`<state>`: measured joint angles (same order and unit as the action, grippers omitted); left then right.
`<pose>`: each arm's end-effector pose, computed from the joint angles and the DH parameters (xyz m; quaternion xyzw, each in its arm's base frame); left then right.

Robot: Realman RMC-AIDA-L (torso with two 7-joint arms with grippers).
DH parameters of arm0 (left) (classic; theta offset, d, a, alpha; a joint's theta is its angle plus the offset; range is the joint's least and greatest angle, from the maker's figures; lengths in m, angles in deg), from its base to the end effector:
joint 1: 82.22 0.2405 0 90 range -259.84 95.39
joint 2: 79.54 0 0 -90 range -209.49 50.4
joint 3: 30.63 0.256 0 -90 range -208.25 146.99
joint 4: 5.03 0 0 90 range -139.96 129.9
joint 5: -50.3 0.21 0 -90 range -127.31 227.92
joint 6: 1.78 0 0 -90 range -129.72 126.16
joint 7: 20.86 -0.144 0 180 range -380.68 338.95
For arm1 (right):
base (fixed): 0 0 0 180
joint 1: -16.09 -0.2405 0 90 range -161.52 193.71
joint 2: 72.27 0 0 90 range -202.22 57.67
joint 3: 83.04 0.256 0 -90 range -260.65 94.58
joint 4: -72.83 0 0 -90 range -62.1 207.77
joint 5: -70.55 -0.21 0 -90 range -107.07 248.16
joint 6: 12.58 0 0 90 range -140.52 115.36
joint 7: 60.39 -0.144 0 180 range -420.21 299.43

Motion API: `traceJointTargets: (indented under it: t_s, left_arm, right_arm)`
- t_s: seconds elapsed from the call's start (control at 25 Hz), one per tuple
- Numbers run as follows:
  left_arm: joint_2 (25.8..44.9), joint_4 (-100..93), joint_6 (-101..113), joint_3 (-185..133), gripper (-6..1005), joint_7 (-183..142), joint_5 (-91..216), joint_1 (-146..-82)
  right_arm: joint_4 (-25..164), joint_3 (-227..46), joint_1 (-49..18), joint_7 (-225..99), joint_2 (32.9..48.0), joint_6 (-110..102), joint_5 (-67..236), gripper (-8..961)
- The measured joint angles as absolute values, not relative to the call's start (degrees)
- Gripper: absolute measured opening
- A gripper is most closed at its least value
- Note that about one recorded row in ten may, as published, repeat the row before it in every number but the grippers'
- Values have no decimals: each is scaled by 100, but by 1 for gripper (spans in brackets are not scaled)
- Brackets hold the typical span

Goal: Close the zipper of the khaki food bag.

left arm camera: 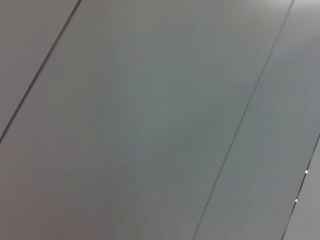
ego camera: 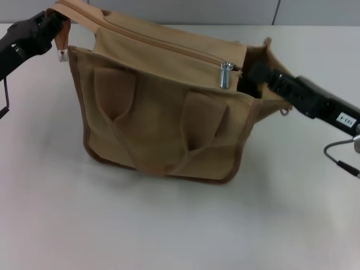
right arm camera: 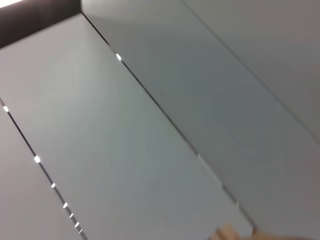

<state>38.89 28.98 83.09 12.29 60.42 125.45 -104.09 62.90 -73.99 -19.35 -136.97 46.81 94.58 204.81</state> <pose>-0.2742 0.3333 0.0573 -0.7747 -0.2958 -0.4861 0.2757 0.2296 0.2955 -0.0153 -0.7846 0.3163 0.5323 0.0311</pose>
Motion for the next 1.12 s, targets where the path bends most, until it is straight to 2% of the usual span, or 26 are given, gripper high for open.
traceJointTargets:
  t_s: [0.24, 0.56, 0.84, 1.04, 1.12]
  left_arm:
    - [3879, 2715, 8338, 1255, 28, 5430, 12546, -10421]
    - [3891, 2736, 8976, 1125, 217, 4989, 11848, -10484]
    - [3905, 2716, 10094, 1125, 472, 4670, 11352, -10551]
    - [3907, 2702, 10558, 1361, 614, 4468, 11352, -10532]
    - [3907, 2702, 10558, 1361, 626, 4468, 11352, -10532]
  right_arm:
    - [6394, -7399, -1795, -13102, 4704, 9496, 20190, 248]
    - [6468, -7433, -1896, -13016, 4708, 9380, 20182, 440]
    - [6619, -7449, -1939, -12795, 4716, 9171, 20177, 664]
    - [6683, -7454, -1908, -12458, 4717, 9168, 20177, 679]
    - [6700, -7453, -1883, -12088, 4716, 9208, 20176, 679]
